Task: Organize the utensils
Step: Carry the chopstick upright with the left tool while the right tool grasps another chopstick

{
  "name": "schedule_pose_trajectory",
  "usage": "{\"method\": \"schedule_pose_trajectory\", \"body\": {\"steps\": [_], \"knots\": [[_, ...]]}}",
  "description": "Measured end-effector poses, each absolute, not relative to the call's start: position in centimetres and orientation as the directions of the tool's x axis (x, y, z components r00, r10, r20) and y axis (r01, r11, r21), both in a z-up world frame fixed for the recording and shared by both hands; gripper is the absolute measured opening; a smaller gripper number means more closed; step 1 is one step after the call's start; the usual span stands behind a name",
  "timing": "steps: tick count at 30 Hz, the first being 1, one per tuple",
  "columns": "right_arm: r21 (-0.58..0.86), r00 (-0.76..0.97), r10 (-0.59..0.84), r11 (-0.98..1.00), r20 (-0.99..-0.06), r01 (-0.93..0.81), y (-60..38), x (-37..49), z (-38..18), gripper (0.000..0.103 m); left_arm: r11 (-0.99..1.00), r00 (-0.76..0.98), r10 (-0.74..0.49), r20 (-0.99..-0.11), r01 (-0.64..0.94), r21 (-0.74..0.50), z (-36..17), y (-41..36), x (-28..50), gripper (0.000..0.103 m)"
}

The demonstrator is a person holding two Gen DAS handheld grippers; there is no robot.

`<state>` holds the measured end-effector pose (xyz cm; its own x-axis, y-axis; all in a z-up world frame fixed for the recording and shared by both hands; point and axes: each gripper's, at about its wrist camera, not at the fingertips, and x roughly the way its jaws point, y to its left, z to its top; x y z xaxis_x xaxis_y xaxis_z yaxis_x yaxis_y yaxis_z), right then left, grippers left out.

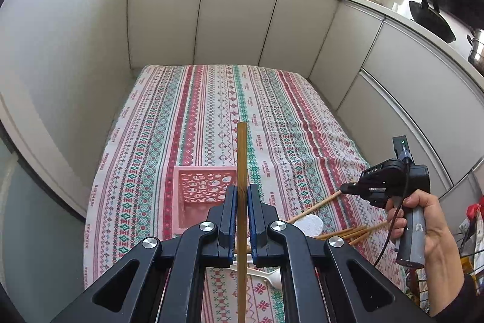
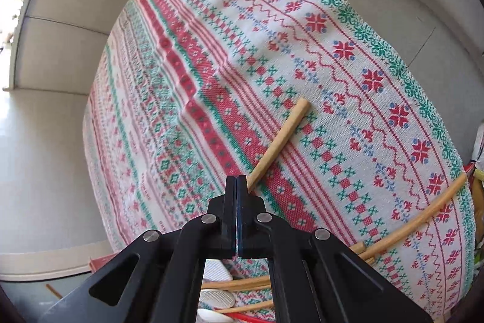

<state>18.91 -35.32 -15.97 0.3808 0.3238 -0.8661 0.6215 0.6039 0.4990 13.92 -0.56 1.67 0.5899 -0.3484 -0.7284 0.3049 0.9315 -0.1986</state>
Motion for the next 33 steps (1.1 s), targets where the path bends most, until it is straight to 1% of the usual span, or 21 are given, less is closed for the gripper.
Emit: {"method": "schedule_pose_trajectory", "body": {"steps": [2, 5, 6, 7, 8, 9, 12, 14, 15, 17, 19, 21, 25, 29, 33], "knots": [[0.454, 0.368, 0.276, 0.651, -0.888, 0.608, -35.1, 19.1, -15.2, 0.0, 0.931, 0.59, -0.35, -0.728, 0.305, -0.201, 1.7, -0.5, 13.9, 0.007], [0.35, 0.327, 0.167, 0.671, -0.93, 0.653, -35.5, 18.6, -14.6, 0.006, 0.932, 0.596, -0.349, -0.723, 0.305, -0.199, 1.8, -0.4, 13.9, 0.007], [0.308, 0.311, 0.122, 0.679, -0.943, 0.666, -35.6, 18.7, -14.5, 0.017, 0.932, 0.6, -0.347, -0.721, 0.304, -0.196, 1.9, -0.4, 13.9, 0.007], [0.28, 0.302, 0.091, 0.683, -0.949, 0.675, -35.7, 18.8, -14.5, 0.027, 0.933, 0.605, -0.345, -0.718, 0.302, -0.193, 2.0, -0.3, 13.9, 0.007], [0.272, 0.298, 0.082, 0.683, -0.951, 0.678, -35.8, 18.8, -14.6, 0.044, 0.935, 0.61, -0.341, -0.715, 0.3, -0.19, 2.1, -0.3, 13.9, 0.007], [0.273, 0.302, 0.08, 0.682, -0.95, 0.678, -35.7, 19.0, -14.7, 0.05, 0.937, 0.616, -0.336, -0.713, 0.298, -0.184, 2.2, -0.2, 13.9, 0.007], [0.246, 0.292, 0.056, 0.698, -0.955, 0.672, -35.1, 19.7, -15.1, 0.049, 0.943, 0.627, -0.318, -0.711, 0.286, -0.168, 2.2, 0.1, 14.1, 0.007], [0.224, 0.272, 0.045, 0.701, -0.961, 0.677, -34.3, 20.3, -15.8, 0.044, 0.944, 0.625, -0.315, -0.714, 0.28, -0.171, 2.1, 0.2, 14.3, 0.007], [0.184, 0.269, -0.007, 0.713, -0.963, 0.677, -33.8, 20.6, -15.6, 0.028, 0.945, 0.623, -0.315, -0.716, 0.279, -0.173, 2.0, 0.3, 14.3, 0.007], [0.147, 0.253, -0.043, 0.714, -0.967, 0.685, -33.3, 21.2, -15.7, 0.018, 0.946, 0.624, -0.312, -0.716, 0.275, -0.173, 2.0, 0.5, 14.4, 0.007], [0.147, 0.259, -0.057, 0.697, -0.964, 0.702, -33.2, 21.1, -15.7, 0.017, 0.947, 0.626, -0.309, -0.716, 0.271, -0.171, 2.0, 0.7, 14.4, 0.007], [0.185, 0.288, -0.043, 0.676, -0.957, 0.714, -33.5, 20.8, -15.8, 0.014, 0.948, 0.628, -0.307, -0.716, 0.267, -0.173, 2.0, 0.9, 14.4, 0.007], [0.362, 0.387, 0.093, 0.601, -0.917, 0.713, -34.5, 20.0, -16.4, 0.009, 0.951, 0.635, -0.305, -0.71, 0.249, -0.185, 2.1, 1.7, 14.5, 0.007], [0.475, 0.464, 0.181, 0.58, -0.867, 0.661, -34.1, 19.9, -15.7, 0.007, 0.95, 0.655, -0.31, -0.689, 0.236, -0.203, 2.8, 2.5, 14.5, 0.007], [0.537, 0.531, 0.214, 0.607, -0.82, 0.586, -33.0, 18.8, -13.2, 0.007, 0.948, 0.688, -0.318, -0.652, 0.224, -0.225, 3.7, 3.2, 14.3, 0.007]]}}
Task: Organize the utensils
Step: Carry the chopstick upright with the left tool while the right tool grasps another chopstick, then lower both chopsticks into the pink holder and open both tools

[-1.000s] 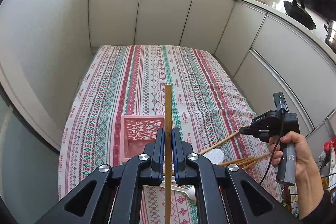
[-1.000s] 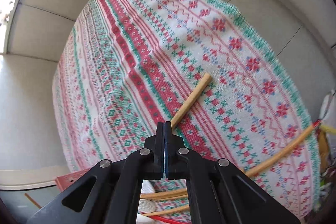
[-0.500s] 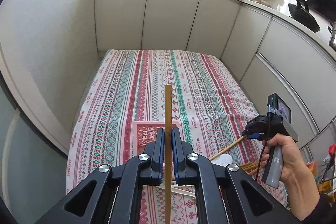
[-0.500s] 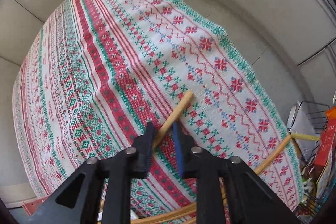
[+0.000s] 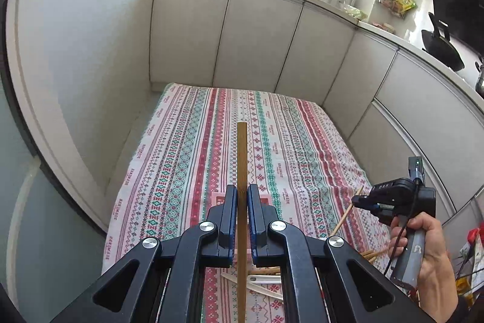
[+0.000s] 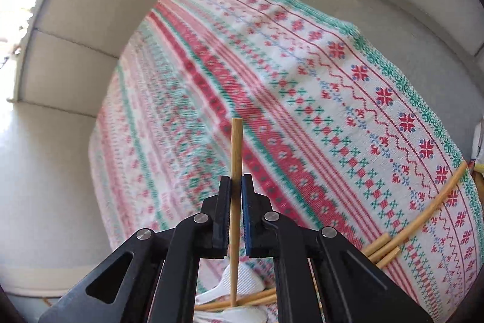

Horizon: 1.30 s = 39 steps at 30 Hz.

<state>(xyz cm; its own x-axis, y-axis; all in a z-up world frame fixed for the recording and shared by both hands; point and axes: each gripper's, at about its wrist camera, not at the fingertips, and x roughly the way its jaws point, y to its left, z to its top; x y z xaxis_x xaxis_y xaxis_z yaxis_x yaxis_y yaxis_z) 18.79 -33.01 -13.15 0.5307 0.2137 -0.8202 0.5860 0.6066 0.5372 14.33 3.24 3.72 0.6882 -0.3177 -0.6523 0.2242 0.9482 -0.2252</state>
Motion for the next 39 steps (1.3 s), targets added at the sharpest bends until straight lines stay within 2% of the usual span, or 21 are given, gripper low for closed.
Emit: {"method": "schedule_pose_trajectory", "body": {"steps": [3, 8, 14, 19, 24, 30, 39], "knots": [[0.57, 0.598, 0.212, 0.645, -0.773, 0.509, -31.8, 17.6, -10.2, 0.007, 0.943, 0.73, -0.33, -0.599, 0.222, -0.248, 4.8, 3.8, 13.9, 0.007], [0.596, 0.729, 0.192, 0.724, -0.657, 0.347, -29.2, 14.8, -4.8, 0.007, 0.936, 0.835, -0.321, -0.447, 0.209, -0.282, 7.1, 4.6, 13.0, 0.007], [0.543, 0.843, 0.158, 0.821, -0.514, 0.177, -26.0, 12.2, 0.6, 0.007, 0.954, 0.919, -0.228, -0.322, 0.145, -0.262, 8.8, 4.7, 13.5, 0.007], [0.519, 0.865, 0.158, 0.845, -0.476, 0.132, -25.1, 11.7, 1.7, 0.007, 0.966, 0.954, -0.17, -0.247, 0.112, -0.232, 8.1, 4.2, 15.1, 0.007], [0.522, 0.861, 0.17, 0.844, -0.48, 0.125, -25.4, 12.2, 0.7, 0.007, 0.978, 0.962, -0.14, -0.235, 0.097, -0.186, 5.1, 3.2, 17.2, 0.007], [0.519, 0.859, 0.178, 0.847, -0.48, 0.114, -25.4, 12.4, 0.0, 0.007, 0.982, 0.95, -0.123, -0.288, 0.074, -0.174, 1.4, 2.7, 18.9, 0.007], [0.511, 0.887, 0.181, 0.857, -0.424, 0.07, -24.9, 11.7, 0.7, 0.007, 0.981, 0.924, -0.16, -0.346, 0.11, -0.158, -0.2, 2.6, 19.7, 0.007]]}}
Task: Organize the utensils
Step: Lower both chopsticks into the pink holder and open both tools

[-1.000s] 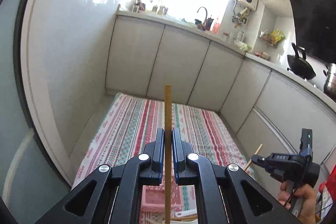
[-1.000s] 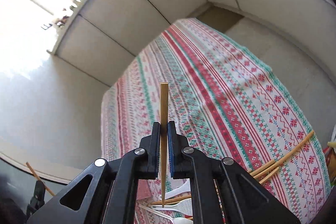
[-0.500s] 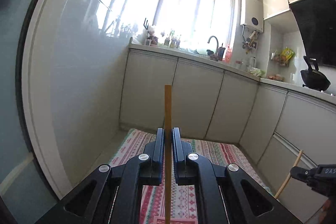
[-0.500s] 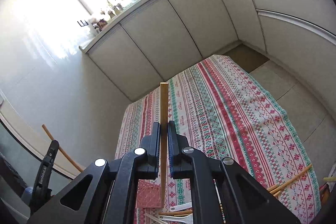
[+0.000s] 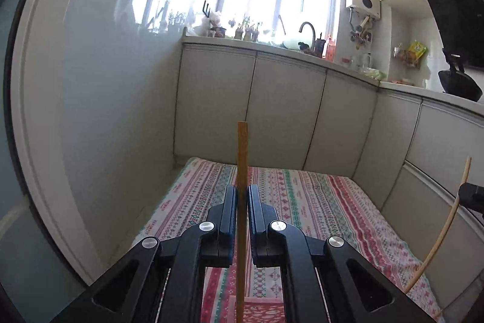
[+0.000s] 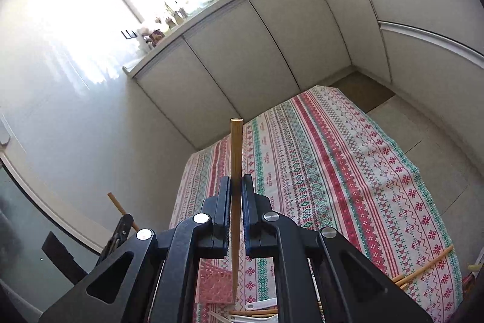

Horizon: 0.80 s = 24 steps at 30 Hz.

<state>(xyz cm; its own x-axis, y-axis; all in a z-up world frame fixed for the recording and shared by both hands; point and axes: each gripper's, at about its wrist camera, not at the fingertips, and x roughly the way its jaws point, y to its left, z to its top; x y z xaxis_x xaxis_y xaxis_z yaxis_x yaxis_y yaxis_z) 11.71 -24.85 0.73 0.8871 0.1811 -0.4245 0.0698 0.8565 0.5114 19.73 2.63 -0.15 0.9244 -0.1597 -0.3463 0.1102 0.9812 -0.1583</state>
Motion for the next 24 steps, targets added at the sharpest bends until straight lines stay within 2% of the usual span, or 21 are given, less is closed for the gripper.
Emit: {"method": "schedule_pose_trajectory", "body": {"steps": [5, 7, 10, 14, 17, 18, 19, 21, 24], "knots": [[0.495, 0.897, 0.193, 0.868, -0.397, 0.033, -24.0, 11.2, 1.5, 0.007, 0.973, 0.889, -0.194, -0.414, 0.12, -0.199, -0.6, 3.3, 20.2, 0.008], [0.478, 0.901, 0.202, 0.878, -0.385, 0.007, -23.4, 11.0, 2.0, 0.007, 0.971, 0.872, -0.209, -0.443, 0.13, -0.201, -0.5, 3.2, 20.3, 0.013], [0.454, 0.911, 0.229, 0.89, -0.342, -0.053, -22.4, 10.7, 3.3, 0.007, 0.971, 0.845, -0.224, -0.485, 0.149, -0.188, -0.1, 3.0, 19.9, 0.023], [0.426, 0.919, 0.272, 0.895, -0.284, -0.133, -20.5, 10.5, 4.9, 0.007, 0.979, 0.823, -0.19, -0.536, 0.119, -0.165, 1.3, 3.9, 18.6, 0.044], [0.399, 0.913, 0.297, 0.901, -0.281, -0.17, -18.4, 10.9, 4.9, 0.007, 0.982, 0.79, -0.168, -0.59, 0.078, -0.174, 2.1, 5.0, 17.8, 0.063], [0.379, 0.912, 0.296, 0.909, -0.286, -0.176, -17.6, 11.2, 4.7, 0.007, 0.984, 0.78, -0.154, -0.606, 0.062, -0.17, 2.2, 5.4, 17.4, 0.066], [0.35, 0.91, 0.295, 0.918, -0.292, -0.185, -16.6, 11.5, 4.5, 0.007, 0.988, 0.771, -0.121, -0.626, 0.033, -0.151, 2.3, 5.7, 17.1, 0.069], [0.302, 0.906, 0.293, 0.932, -0.305, -0.2, -15.1, 11.9, 3.7, 0.007, 0.995, 0.746, -0.047, -0.664, -0.021, -0.094, 2.3, 6.1, 16.3, 0.081], [0.248, 0.898, 0.291, 0.945, -0.331, -0.215, -12.9, 12.7, 2.2, 0.007, 0.998, 0.715, 0.012, -0.699, -0.047, -0.031, 1.4, 6.4, 15.4, 0.084]]}}
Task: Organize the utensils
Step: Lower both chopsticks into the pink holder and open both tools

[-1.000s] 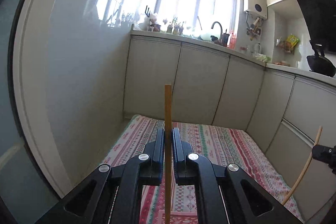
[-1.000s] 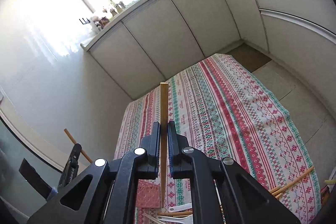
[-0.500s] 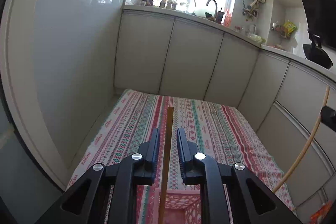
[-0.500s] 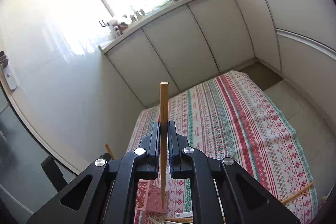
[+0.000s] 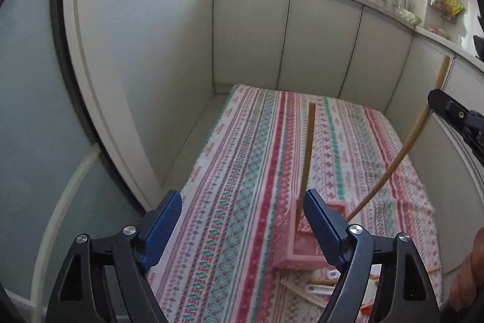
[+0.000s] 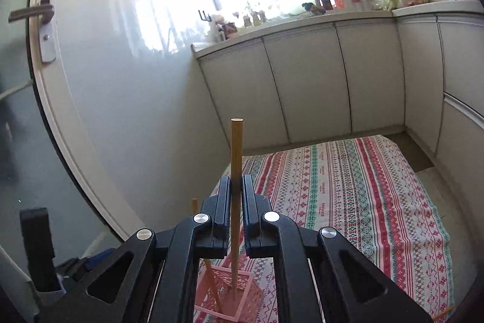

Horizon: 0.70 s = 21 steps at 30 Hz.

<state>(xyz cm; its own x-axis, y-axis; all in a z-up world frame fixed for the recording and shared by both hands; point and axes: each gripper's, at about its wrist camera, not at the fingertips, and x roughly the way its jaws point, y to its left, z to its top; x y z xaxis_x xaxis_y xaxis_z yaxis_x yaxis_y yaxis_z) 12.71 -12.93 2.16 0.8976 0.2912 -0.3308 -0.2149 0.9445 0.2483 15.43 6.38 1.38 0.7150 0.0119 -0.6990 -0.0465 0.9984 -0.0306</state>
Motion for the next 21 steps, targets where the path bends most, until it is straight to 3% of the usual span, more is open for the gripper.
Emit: {"method": "schedule_pose_trajectory", "body": {"steps": [4, 11, 21], "knots": [[0.15, 0.885, 0.261, 0.964, -0.386, -0.219, -10.3, 13.6, -0.2, 0.007, 0.999, 0.635, 0.019, -0.773, -0.044, -0.011, -0.9, 7.0, 15.9, 0.084], [0.062, 0.837, 0.234, 0.97, -0.494, -0.235, -7.6, 15.6, -3.9, 0.007, 0.986, 0.532, -0.04, -0.846, -0.116, -0.119, -3.0, 9.9, 16.4, 0.084], [0.138, 0.795, 0.288, 0.957, -0.534, -0.254, -6.7, 16.5, -4.4, 0.011, 0.983, 0.525, -0.074, -0.848, -0.104, -0.15, -2.9, 10.0, 16.5, 0.084]]}}
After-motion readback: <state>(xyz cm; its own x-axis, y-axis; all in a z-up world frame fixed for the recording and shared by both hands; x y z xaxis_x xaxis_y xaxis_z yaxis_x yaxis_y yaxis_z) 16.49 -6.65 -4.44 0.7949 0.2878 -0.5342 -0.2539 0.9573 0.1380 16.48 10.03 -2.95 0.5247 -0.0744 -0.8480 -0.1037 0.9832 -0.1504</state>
